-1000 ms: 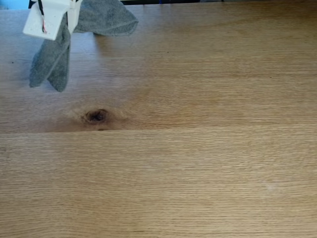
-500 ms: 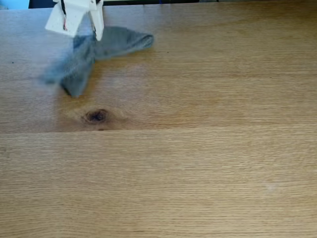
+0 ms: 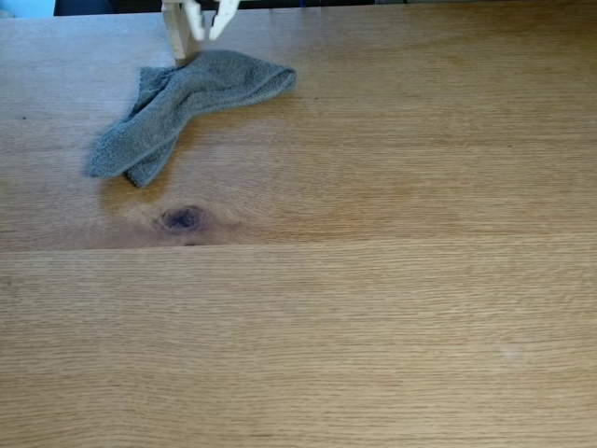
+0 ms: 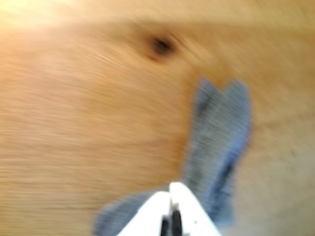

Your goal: Clean the area in front of the robot

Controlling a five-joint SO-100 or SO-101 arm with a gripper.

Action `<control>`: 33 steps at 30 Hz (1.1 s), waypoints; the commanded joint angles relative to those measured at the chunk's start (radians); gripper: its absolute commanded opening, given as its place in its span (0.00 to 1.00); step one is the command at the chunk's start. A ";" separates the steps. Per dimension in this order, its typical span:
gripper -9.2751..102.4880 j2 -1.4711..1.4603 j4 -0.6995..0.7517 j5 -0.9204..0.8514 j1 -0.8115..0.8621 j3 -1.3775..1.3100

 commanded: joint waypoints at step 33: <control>0.08 1.085 0.268 0.170 -0.383 0.983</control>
